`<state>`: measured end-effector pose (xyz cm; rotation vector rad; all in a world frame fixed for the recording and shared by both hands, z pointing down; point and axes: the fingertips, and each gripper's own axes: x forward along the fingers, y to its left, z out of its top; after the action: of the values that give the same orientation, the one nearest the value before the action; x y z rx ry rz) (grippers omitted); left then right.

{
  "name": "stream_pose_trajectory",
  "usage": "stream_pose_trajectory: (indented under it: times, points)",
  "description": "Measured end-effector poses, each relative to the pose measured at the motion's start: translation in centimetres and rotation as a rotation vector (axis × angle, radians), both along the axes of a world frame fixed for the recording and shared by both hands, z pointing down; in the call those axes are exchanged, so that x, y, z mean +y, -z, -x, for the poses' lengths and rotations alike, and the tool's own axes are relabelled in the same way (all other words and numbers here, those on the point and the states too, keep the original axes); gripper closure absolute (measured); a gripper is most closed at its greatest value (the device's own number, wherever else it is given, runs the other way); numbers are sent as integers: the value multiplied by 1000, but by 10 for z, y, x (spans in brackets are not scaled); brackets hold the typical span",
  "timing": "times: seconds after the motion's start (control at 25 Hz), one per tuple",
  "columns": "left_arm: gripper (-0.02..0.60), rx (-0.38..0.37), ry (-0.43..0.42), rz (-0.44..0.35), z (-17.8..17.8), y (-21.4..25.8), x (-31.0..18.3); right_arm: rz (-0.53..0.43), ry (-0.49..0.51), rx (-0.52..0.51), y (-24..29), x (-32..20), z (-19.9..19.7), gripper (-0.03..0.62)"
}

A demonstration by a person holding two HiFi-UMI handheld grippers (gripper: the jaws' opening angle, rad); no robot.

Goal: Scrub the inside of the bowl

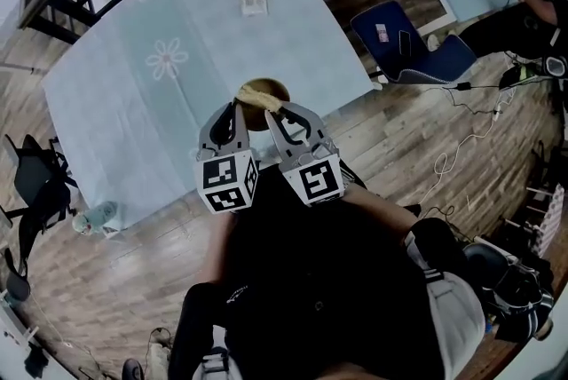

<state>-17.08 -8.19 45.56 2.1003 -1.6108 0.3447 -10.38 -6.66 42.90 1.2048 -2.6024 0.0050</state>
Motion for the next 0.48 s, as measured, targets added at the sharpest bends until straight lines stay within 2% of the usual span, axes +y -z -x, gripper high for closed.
stream_pose_trajectory:
  times: [0.12, 0.32, 0.48]
  points:
    - [557, -5, 31, 10, 11, -2, 9, 31, -59, -37, -6, -3, 1, 551]
    - [557, -8, 67, 33, 25, -16, 25, 27, -74, 9, -11, -1, 6, 551]
    - [557, -22, 121, 21, 34, -8, 24, 20, -83, 14, -4, -6, 1, 550]
